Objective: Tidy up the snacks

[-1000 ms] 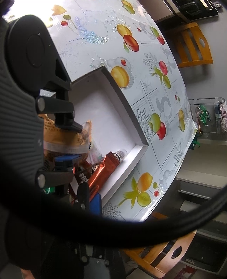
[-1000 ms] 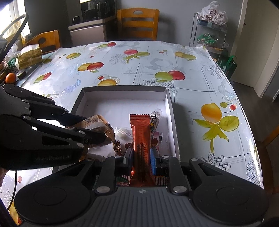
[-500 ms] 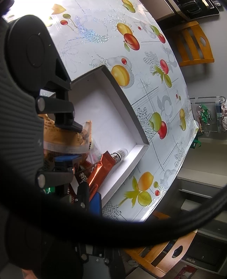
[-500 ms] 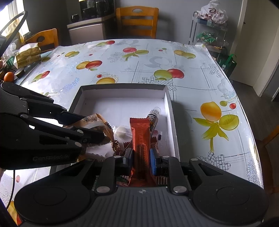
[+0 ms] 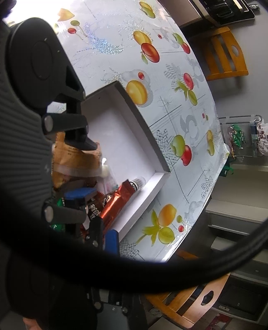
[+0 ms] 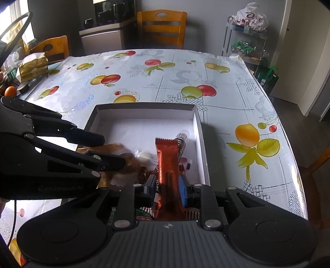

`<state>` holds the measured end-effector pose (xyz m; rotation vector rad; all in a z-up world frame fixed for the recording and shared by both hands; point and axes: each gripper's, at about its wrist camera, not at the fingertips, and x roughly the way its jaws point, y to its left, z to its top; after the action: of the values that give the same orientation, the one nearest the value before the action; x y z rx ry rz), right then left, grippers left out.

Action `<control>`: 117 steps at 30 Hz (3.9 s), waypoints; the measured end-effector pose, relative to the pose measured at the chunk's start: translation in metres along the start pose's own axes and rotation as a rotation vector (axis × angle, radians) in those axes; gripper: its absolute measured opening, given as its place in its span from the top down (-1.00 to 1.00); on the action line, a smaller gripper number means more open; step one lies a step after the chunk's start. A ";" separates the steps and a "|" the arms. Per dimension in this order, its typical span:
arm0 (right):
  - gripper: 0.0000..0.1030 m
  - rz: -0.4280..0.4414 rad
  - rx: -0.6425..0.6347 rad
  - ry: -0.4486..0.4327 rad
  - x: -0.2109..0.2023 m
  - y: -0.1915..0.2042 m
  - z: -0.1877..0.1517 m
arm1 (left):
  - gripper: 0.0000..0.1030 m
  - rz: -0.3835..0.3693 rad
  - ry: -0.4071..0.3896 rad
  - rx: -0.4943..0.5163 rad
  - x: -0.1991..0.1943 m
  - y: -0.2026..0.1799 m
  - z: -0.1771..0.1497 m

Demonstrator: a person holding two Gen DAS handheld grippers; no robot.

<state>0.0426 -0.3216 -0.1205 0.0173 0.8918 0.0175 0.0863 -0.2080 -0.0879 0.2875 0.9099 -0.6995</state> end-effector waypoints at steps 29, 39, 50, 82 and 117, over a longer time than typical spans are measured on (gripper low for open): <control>-0.16 -0.021 0.031 -0.062 -0.028 0.008 0.002 | 0.15 0.052 -0.034 -0.001 -0.030 0.009 -0.004; -0.30 -0.040 0.048 -0.076 -0.037 0.006 0.000 | -0.40 0.099 -0.053 -0.009 -0.036 0.014 -0.006; -0.46 -0.052 0.064 -0.090 -0.044 0.005 -0.004 | -0.59 0.111 -0.067 -0.019 -0.041 0.016 -0.009; -0.95 -0.084 0.112 -0.126 -0.060 0.003 -0.001 | -0.88 0.095 -0.115 -0.036 -0.055 0.025 -0.008; -0.99 -0.095 0.114 -0.165 -0.094 0.008 0.000 | -0.90 0.101 -0.120 -0.013 -0.083 0.023 -0.002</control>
<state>-0.0165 -0.3160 -0.0476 0.0817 0.7275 -0.1215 0.0660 -0.1542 -0.0236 0.2754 0.7803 -0.6107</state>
